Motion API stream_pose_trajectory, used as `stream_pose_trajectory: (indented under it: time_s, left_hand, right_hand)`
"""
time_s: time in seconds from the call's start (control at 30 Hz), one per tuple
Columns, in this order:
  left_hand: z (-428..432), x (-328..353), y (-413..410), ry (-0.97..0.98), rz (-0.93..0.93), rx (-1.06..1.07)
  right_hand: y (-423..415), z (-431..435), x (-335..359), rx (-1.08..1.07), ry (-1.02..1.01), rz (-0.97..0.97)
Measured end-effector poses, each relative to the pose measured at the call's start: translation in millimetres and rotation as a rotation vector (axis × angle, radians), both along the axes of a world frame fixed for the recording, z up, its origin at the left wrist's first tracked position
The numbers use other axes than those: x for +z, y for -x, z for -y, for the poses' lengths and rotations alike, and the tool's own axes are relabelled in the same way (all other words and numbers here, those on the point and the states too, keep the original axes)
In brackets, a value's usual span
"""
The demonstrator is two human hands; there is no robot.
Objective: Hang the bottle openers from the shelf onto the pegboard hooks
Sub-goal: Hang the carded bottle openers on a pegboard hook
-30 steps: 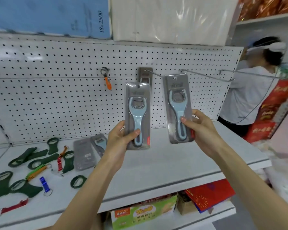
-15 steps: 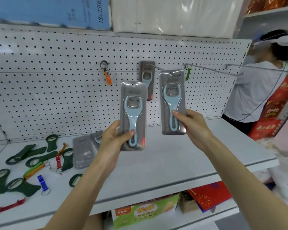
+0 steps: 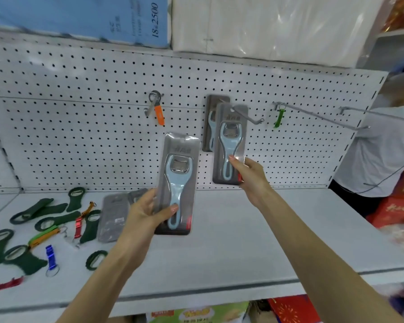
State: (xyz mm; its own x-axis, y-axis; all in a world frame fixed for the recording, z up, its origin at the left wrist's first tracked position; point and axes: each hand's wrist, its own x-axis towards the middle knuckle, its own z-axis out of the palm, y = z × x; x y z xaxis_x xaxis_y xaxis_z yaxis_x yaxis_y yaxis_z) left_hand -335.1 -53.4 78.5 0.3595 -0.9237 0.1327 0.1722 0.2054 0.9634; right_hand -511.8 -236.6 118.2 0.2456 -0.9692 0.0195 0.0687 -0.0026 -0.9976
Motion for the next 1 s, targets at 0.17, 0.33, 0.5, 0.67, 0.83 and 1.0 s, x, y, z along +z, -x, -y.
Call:
stream_pose_trajectory:
  time_s: [0.17,0.33,0.5,0.67,0.83,1.0]
  left_hand:
    - [4.3,3.9,1.0,0.010,-0.013,0.037]
    - [4.3,3.3,0.6,0.009,-0.011,0.047]
    - [3.0,-0.1,-2.2,0.015,-0.016,0.045]
    - [3.3,4.8,1.4,0.012,-0.011,0.017]
    - [6.5,10.1,9.3,0.017,-0.031,-0.034]
    - [10.0,11.8,26.1,0.060,-0.041,-0.117]
  right_hand:
    - [-13.2,22.5,3.5,0.039,-0.036,0.023]
    - [-20.7,32.2,-3.0,0.074,-0.047,0.021]
    - [-21.0,38.0,-10.2,0.073,-0.064,0.063]
    - [-16.2,36.2,-18.3,0.070,-0.111,0.018]
    - [3.1,23.3,-26.1,0.009,-0.088,-0.017]
    - [41.4,-15.4,-26.8,-0.010,-0.073,0.001]
